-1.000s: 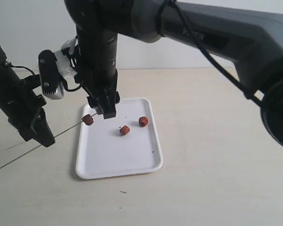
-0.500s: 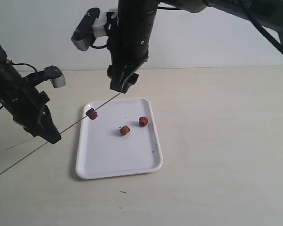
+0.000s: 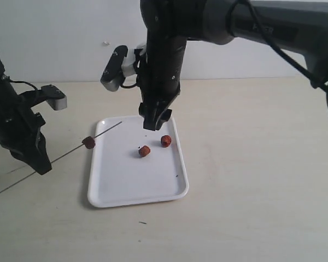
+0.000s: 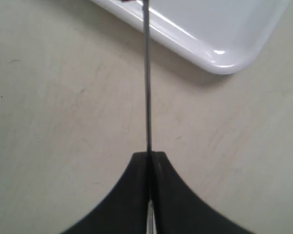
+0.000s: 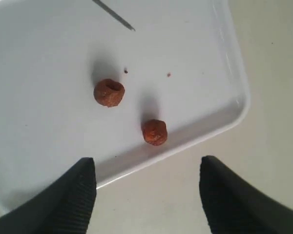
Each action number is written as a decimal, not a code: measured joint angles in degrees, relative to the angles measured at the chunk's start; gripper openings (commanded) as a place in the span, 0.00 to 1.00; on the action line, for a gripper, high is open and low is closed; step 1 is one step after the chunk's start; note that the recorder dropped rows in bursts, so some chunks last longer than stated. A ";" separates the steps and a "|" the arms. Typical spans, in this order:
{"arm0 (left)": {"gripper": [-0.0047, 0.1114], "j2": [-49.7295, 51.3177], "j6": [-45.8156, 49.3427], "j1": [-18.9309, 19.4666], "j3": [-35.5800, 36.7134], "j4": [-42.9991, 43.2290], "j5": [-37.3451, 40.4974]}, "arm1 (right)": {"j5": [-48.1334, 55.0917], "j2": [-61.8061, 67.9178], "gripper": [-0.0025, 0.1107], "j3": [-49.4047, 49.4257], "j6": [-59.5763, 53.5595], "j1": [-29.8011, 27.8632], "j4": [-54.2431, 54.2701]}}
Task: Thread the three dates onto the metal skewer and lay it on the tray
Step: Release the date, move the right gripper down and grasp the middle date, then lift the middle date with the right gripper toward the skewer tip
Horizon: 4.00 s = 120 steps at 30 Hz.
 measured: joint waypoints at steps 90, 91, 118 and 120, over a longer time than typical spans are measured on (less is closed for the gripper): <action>0.04 -3.61 -5.02 0.00 0.00 5.78 -1.00 | -5.51 4.87 0.17 0.35 28.34 0.00 -2.00; 0.04 -3.61 -4.62 0.00 0.00 5.78 -1.00 | -5.39 4.15 0.17 0.35 26.98 0.00 -3.62; 0.04 -3.61 7.58 0.00 0.00 3.64 -3.99 | -12.45 2.13 0.27 0.35 -26.57 0.99 4.51; 0.04 -3.61 7.71 0.00 0.00 3.64 -3.99 | -12.85 2.13 0.27 0.35 -26.93 1.37 4.63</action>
